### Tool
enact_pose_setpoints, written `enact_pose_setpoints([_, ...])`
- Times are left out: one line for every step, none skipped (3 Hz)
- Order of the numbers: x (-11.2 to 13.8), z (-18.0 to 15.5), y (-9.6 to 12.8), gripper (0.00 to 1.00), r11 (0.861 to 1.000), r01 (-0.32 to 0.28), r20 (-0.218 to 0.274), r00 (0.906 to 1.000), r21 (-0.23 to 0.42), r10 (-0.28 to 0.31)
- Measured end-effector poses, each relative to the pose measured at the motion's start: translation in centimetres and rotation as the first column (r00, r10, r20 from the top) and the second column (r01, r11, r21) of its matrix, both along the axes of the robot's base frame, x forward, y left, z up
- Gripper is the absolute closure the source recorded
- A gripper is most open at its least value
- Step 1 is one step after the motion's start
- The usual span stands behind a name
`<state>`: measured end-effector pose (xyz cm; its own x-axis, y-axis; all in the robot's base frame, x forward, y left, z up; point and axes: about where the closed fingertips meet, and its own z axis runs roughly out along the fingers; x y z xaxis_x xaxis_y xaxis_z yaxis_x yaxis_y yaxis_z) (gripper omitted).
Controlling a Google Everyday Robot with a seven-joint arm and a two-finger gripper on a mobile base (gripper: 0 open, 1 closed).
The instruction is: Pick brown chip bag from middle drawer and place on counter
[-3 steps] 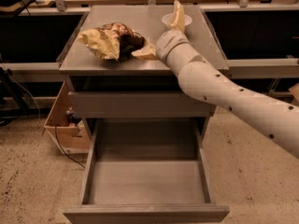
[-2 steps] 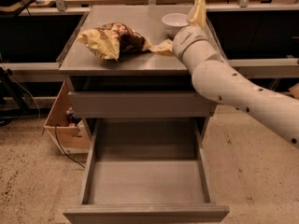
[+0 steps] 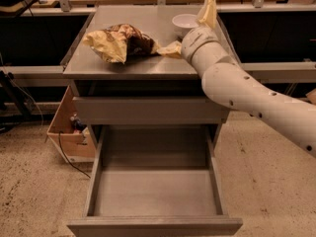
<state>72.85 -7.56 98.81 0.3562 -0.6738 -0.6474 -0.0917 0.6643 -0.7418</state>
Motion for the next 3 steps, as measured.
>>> enact_pose_setpoints([1.8,-0.1,-5.4,0.0,0.993,0.101,0.022,0.9947,-0.053,-0.1])
enact_pose_setpoints([4.5,1.1,-14.6,0.0,0.95,0.268,0.088,0.9623,-0.158,-0.257])
enact_pose_setpoints([6.9,3.7,-22.5,0.0,0.881,0.425,0.177,0.9023,-0.21,-0.393])
